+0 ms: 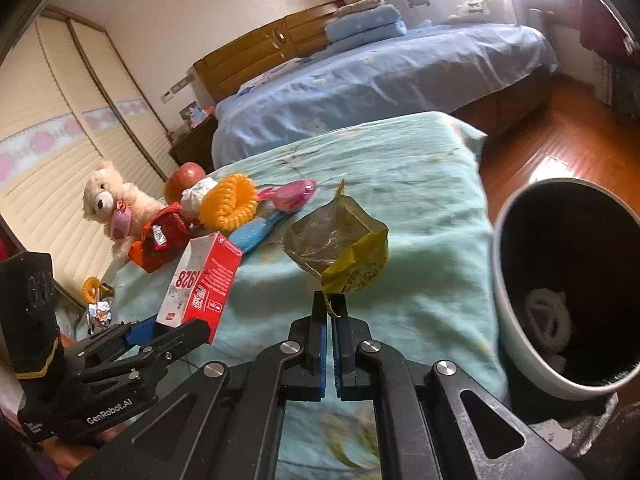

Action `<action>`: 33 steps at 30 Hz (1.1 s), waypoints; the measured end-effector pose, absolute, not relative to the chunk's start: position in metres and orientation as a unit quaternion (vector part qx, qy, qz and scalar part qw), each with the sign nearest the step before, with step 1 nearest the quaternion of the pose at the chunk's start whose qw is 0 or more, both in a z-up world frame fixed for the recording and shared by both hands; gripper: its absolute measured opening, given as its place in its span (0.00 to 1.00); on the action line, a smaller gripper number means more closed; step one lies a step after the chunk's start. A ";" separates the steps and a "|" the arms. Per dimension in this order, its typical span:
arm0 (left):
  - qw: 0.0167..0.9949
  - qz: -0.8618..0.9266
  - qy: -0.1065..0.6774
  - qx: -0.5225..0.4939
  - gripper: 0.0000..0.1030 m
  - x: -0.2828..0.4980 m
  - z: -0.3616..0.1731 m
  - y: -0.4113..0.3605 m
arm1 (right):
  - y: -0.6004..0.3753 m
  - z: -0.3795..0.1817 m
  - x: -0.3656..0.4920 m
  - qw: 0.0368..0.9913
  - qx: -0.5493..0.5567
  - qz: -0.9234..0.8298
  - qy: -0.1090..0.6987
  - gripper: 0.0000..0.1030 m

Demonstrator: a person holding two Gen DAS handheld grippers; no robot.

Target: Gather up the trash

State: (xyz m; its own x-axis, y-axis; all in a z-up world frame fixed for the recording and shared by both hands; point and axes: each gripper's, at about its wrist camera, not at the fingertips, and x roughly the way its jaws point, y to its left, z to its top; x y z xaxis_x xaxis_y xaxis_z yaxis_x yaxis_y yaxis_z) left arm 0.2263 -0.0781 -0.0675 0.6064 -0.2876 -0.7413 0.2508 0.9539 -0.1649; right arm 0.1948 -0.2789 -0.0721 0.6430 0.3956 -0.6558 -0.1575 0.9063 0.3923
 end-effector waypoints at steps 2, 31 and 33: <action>0.894 -0.160 0.417 -0.019 0.48 0.225 -0.066 -0.085 | -0.287 -0.072 0.191 0.895 0.154 0.146 0.392 0.02; 0.876 -0.245 0.414 0.042 0.48 0.225 -0.063 -0.199 | -0.383 -0.077 0.155 0.905 0.179 0.049 0.383 0.02; 0.875 -0.247 0.413 0.045 0.48 0.226 -0.063 -0.204 | -0.389 -0.078 0.154 0.904 0.181 0.045 0.384 0.02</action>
State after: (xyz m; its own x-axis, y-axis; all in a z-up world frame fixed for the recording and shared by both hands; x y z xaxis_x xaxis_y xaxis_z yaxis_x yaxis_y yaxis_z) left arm 0.2262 -0.2039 -0.0632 0.5359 -0.3954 -0.7460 0.4706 0.8734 -0.1249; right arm 0.1537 -0.3888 -0.0780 0.7016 0.2198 -0.6779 0.0579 0.9305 0.3616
